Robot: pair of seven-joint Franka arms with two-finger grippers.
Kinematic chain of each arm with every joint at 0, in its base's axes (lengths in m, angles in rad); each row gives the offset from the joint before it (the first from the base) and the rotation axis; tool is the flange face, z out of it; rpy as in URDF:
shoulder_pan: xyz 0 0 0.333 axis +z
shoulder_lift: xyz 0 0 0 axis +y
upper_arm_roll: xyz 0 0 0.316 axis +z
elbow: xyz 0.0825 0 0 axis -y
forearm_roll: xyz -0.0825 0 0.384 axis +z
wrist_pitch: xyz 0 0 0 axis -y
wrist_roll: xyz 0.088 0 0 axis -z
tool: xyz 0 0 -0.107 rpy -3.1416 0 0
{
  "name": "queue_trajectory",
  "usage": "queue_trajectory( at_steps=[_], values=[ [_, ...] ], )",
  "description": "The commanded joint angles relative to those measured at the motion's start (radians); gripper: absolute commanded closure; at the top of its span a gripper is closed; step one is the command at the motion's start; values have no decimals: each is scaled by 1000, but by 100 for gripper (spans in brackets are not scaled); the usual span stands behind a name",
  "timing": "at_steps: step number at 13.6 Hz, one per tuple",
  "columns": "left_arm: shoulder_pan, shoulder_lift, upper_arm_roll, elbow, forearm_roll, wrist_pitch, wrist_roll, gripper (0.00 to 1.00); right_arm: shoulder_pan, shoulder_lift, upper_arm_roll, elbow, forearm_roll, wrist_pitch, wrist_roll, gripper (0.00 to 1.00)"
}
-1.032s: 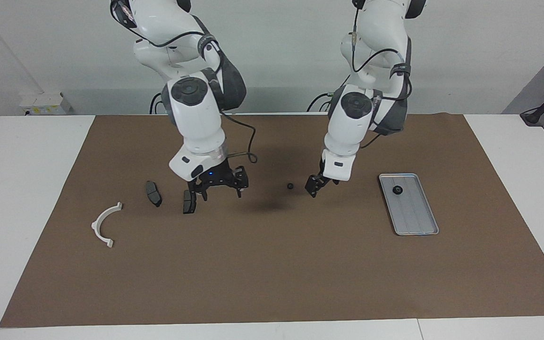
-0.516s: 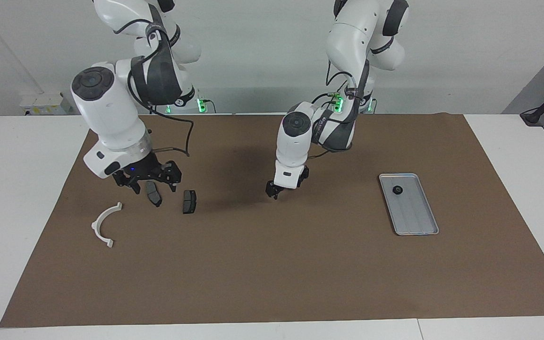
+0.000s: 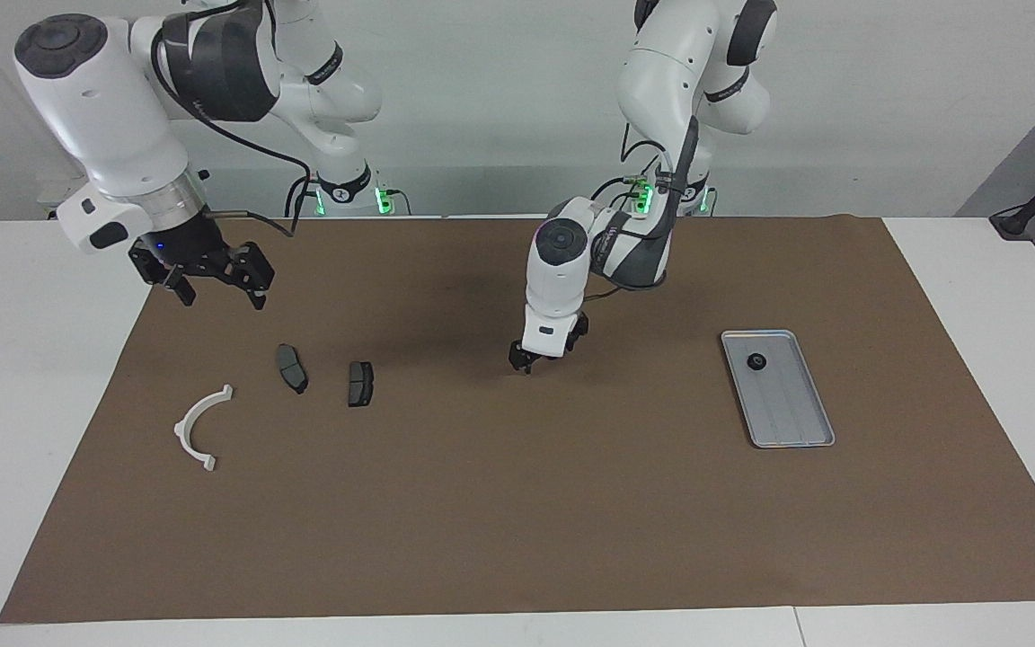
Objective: Pick bearing gear from pile to tray
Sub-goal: 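Grasp the second bearing with the left gripper while the right gripper withdraws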
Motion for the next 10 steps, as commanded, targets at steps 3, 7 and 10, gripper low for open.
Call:
queue_trajectory(
  at_steps=[3,7,10],
  values=[
    [-29,-47,12,-76,6,56,-40,8,-6,-136,25,-32,5,-79,61,0],
    [-26,-50,14,-85,6,50,-35,17,13,-157,25,-60,5,-45,56,0],
    [-18,-52,14,-90,6,48,-5,23,13,-153,21,-60,5,-26,29,0]
  ],
)
